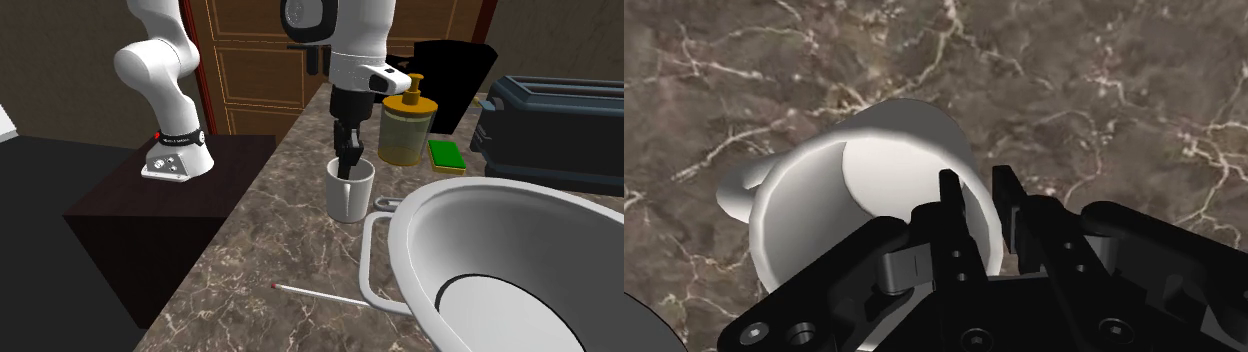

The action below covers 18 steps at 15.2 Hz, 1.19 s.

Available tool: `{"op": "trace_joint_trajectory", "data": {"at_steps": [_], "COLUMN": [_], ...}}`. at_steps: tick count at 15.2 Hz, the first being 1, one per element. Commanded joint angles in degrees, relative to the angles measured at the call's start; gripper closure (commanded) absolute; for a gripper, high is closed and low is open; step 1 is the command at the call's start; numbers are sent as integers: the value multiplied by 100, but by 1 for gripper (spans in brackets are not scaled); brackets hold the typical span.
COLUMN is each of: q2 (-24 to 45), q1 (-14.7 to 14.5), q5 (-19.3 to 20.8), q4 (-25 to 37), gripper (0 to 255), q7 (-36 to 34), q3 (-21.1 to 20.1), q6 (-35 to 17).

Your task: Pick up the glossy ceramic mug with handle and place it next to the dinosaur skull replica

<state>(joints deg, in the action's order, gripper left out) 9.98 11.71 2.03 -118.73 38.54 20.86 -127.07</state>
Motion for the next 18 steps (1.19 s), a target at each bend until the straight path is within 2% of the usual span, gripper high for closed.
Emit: {"op": "trace_joint_trajectory", "data": {"at_steps": [1, 7, 18], "q2": [0, 0, -406], "q1": [0, 0, -41], "q5": [0, 0, 144], "q4": [0, 0, 404], "gripper": [255, 255, 255], "q7": [0, 0, -52], "q3": [0, 0, 20], "q6": [0, 0, 788]}}
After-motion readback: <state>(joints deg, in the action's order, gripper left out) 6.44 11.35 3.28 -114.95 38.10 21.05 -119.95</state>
